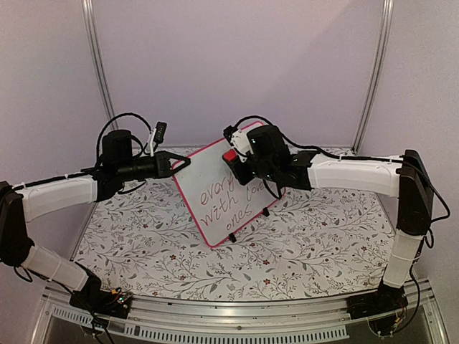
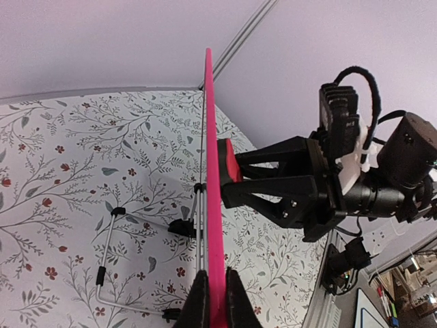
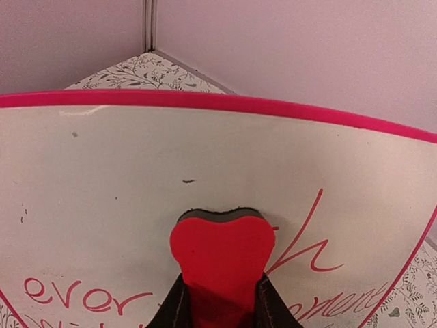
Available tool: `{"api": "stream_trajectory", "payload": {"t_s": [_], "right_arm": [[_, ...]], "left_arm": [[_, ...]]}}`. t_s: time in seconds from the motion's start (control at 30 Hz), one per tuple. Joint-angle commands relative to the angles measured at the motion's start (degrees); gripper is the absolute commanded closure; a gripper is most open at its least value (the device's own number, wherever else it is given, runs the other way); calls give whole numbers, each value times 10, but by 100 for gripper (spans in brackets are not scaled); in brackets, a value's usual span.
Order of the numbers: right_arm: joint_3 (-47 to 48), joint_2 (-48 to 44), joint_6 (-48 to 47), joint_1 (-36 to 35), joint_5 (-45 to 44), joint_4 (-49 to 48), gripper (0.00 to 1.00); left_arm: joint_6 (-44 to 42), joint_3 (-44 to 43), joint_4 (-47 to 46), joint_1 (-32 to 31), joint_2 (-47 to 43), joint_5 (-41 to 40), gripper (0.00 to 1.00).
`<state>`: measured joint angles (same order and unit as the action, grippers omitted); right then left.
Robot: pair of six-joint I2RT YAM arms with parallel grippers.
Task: Erase the whiteboard
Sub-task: Erase the whiteboard at the center of the board.
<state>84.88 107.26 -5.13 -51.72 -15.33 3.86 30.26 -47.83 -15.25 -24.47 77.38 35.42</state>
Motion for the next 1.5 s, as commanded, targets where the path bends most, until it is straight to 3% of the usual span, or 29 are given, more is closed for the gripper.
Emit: {"api": "stream_trajectory", "payload": {"t_s": [0.0, 0.33, 0.9, 1.47], "right_arm": [[-47, -3, 11, 11, 4, 14, 75], [-71, -20, 22, 12, -3, 7, 75], [63, 13, -6, 28, -46, 64, 74], [-21, -6, 12, 28, -18, 49, 75]], "left_arm": [[9, 5, -12, -14, -12, 57, 100], [9, 6, -13, -15, -10, 57, 100], [9, 6, -13, -15, -13, 58, 100], [10, 5, -14, -14, -9, 59, 100]]}}
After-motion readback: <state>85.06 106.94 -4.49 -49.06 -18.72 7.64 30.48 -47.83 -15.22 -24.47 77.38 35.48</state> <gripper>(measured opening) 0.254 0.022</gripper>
